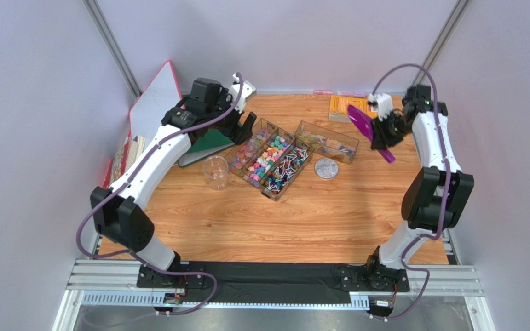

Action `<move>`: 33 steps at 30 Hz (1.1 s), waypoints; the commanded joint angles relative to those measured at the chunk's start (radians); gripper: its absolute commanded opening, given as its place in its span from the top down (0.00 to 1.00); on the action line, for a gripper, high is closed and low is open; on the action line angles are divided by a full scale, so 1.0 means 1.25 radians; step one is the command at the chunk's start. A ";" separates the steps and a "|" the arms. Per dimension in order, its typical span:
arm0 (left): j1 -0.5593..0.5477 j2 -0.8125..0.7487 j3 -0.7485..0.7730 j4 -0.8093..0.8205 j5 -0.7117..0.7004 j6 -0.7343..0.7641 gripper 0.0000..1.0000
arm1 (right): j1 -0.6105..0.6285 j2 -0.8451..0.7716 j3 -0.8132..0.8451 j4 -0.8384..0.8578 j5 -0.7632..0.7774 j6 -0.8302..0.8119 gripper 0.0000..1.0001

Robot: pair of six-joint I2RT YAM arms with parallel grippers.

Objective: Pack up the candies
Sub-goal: Pick up the spatula from the center of the board.

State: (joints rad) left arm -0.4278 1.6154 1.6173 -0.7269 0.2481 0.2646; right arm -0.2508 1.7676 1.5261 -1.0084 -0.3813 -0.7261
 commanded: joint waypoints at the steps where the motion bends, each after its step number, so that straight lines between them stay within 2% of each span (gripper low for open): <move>1: 0.029 -0.150 -0.098 0.366 0.288 -0.086 0.10 | 0.117 -0.026 0.228 -0.362 -0.253 -0.168 1.00; 3: 0.029 -0.135 -0.056 0.363 0.358 -0.132 0.16 | 0.165 -0.005 0.280 -0.418 -0.325 -0.155 1.00; 4: 0.031 -0.107 -0.025 0.327 0.370 -0.134 0.19 | 0.175 0.001 0.302 -0.442 -0.352 -0.147 1.00; 5: 0.031 -0.091 0.033 0.235 0.398 -0.121 0.19 | 0.193 -0.002 0.304 -0.450 -0.378 -0.137 1.00; 6: 0.032 -0.076 0.056 0.201 0.411 -0.105 0.20 | 0.197 -0.005 0.300 -0.454 -0.419 -0.130 1.00; 11: 0.050 -0.044 0.040 0.174 0.566 -0.144 0.22 | 0.310 -0.077 0.203 -0.455 -0.439 -0.147 1.00; 15: 0.050 -0.044 -0.001 0.183 0.583 -0.156 0.27 | 0.361 -0.091 0.194 -0.462 -0.440 -0.146 1.00; 23: 0.047 -0.030 -0.016 0.199 0.553 -0.133 0.26 | 0.419 -0.072 0.215 -0.462 -0.434 -0.143 1.00; 33: 0.034 -0.015 -0.006 0.221 0.555 -0.148 0.28 | 0.458 -0.060 0.210 -0.461 -0.414 -0.146 1.00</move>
State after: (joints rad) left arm -0.3748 1.5898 1.5841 -0.4953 0.9092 0.0834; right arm 0.3088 1.6981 1.7603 -1.3499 -0.8879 -0.8886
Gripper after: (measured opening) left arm 0.727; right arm 0.281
